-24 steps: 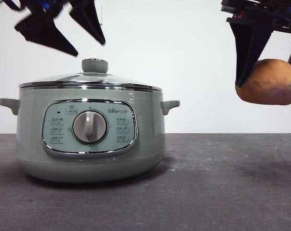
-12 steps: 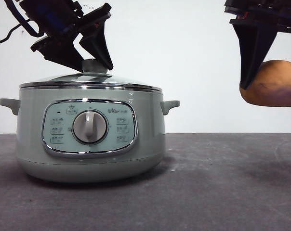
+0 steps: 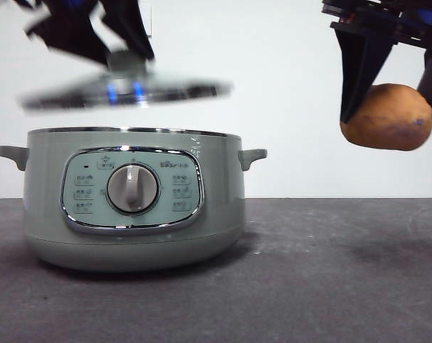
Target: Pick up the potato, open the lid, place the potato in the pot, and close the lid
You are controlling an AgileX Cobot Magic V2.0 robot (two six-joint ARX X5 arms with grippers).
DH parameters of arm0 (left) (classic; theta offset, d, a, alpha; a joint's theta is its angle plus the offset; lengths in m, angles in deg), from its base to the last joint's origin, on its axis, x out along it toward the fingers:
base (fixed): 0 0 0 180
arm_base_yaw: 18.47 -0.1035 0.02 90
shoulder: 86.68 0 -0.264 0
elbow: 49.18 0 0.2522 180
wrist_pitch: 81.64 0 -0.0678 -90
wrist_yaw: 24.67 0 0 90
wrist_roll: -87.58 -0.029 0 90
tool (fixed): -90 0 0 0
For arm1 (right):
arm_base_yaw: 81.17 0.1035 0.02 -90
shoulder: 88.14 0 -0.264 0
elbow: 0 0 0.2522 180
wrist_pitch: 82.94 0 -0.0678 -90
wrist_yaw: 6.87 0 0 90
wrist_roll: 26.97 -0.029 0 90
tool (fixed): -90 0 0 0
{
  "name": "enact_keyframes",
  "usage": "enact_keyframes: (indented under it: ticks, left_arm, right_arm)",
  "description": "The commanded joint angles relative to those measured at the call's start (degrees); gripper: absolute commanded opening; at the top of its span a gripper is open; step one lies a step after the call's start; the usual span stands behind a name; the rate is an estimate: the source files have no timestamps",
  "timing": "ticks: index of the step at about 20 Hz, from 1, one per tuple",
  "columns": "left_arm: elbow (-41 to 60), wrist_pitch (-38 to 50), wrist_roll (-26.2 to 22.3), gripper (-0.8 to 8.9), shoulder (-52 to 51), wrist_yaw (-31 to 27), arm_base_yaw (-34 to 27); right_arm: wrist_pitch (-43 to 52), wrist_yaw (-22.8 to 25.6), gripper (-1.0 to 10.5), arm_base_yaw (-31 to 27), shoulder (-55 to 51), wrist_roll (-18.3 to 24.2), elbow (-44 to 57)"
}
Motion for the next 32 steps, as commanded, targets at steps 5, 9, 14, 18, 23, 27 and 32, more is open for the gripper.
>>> enact_keyframes:
  ticks: [5,9,14,18,23,27,32]
  left_arm:
    - [-0.2,-2.1,-0.5,-0.09,-18.1,-5.3,0.0]
    - [-0.2,-7.6,-2.7,-0.09,-27.0,-12.5,0.0]
    - [-0.2,-11.8,-2.7,-0.09,-34.8,-15.0,0.0]
    - [-0.2,-13.2,-2.7,-0.09,-38.6,-16.5,0.0]
    - [-0.2,-13.7,-2.7,-0.09,-40.7,-17.5,0.0]
    - [-0.2,-14.4,-2.7,-0.09,-40.7,-17.5,0.0]
    - [-0.2,-15.6,-2.7,-0.09,-40.7,-17.5,0.0]
  right_arm:
    - [2.9,-0.2,-0.1,0.8,0.9,2.2,-4.8]
    - [4.2,-0.2,-0.1,2.9,6.0,5.1,-12.8]
    - [4.1,-0.2,-0.1,8.0,19.6,9.1,-27.4]
    - [3.7,-0.3,-0.1,11.6,33.5,13.2,-41.2]
    - [3.3,-3.2,-0.1,14.9,46.9,16.7,-51.8]
    - [3.7,-3.1,-0.1,16.3,53.2,18.6,-53.0]
    - [1.9,-3.2,-0.1,16.2,56.6,19.6,-53.0]
